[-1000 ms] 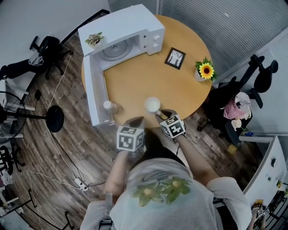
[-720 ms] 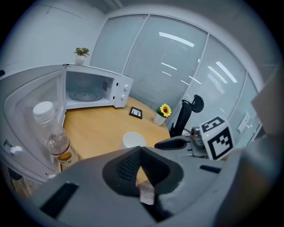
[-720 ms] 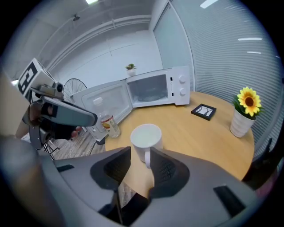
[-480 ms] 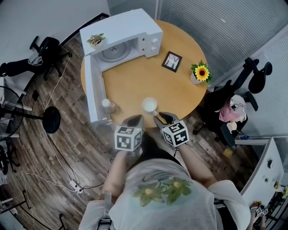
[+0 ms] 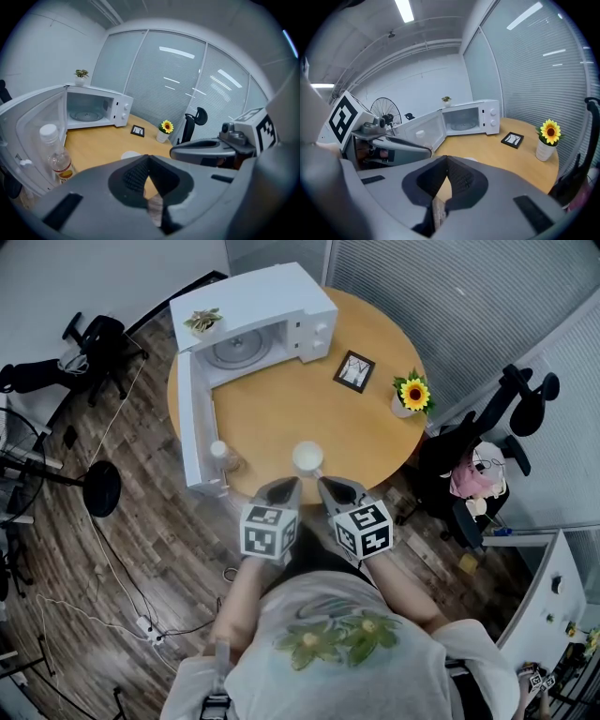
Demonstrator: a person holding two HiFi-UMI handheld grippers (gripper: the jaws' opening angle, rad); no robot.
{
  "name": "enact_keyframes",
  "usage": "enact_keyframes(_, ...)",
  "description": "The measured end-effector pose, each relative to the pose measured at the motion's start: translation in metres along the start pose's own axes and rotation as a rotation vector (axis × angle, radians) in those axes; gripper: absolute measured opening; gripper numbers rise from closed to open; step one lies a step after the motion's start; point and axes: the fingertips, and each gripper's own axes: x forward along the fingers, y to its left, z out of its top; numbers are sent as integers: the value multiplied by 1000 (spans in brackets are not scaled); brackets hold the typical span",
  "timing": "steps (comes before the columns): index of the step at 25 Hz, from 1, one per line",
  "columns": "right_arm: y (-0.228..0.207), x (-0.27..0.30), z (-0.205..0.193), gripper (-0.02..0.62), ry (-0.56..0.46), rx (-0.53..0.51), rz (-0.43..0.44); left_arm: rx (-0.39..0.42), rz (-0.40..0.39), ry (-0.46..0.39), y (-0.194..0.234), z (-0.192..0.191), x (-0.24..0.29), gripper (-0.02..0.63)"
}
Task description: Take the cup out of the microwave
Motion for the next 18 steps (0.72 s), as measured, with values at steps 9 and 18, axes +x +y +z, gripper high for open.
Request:
enact_keyframes(9, 9, -16, 6, 15, -20, -50, -6, 0, 8, -65, -10, 9, -12, 3)
enact_keyframes(18, 15, -24, 6, 15, -29, -77, -14, 157, 66, -93, -21, 16, -20, 3)
